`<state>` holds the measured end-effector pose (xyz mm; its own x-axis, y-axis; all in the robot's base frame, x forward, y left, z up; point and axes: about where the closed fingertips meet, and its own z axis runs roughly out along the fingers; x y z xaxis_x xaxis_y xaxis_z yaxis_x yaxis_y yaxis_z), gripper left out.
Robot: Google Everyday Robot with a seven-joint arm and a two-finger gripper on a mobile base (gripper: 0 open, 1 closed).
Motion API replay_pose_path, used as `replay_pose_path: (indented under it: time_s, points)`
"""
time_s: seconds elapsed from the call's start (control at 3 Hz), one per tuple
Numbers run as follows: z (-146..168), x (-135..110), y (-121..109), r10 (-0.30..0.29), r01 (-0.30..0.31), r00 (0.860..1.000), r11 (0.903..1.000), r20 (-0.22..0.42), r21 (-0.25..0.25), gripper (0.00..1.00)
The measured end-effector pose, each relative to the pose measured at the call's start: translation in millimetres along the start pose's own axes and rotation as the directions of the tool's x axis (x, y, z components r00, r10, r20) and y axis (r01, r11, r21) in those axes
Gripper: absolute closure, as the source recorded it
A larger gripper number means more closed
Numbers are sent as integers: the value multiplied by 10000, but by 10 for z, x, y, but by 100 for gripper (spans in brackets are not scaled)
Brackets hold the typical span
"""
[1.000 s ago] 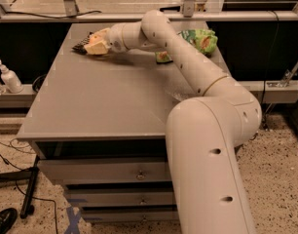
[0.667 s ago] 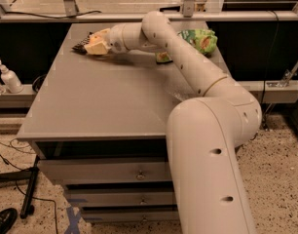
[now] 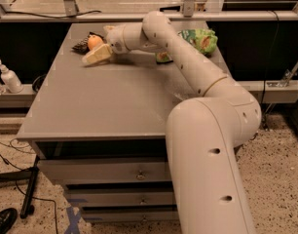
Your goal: Move orange near rxbar chocolate
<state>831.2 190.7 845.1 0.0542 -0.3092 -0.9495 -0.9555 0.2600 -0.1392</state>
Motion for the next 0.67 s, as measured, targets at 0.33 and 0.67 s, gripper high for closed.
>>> replay_pose_path:
  time_s: [0.33, 0.67]
  points:
    - [-14, -4, 6, 15, -15, 10000, 10000, 23, -32, 0]
    - [-167, -43, 71, 310, -295, 9969, 9994, 719, -205, 0]
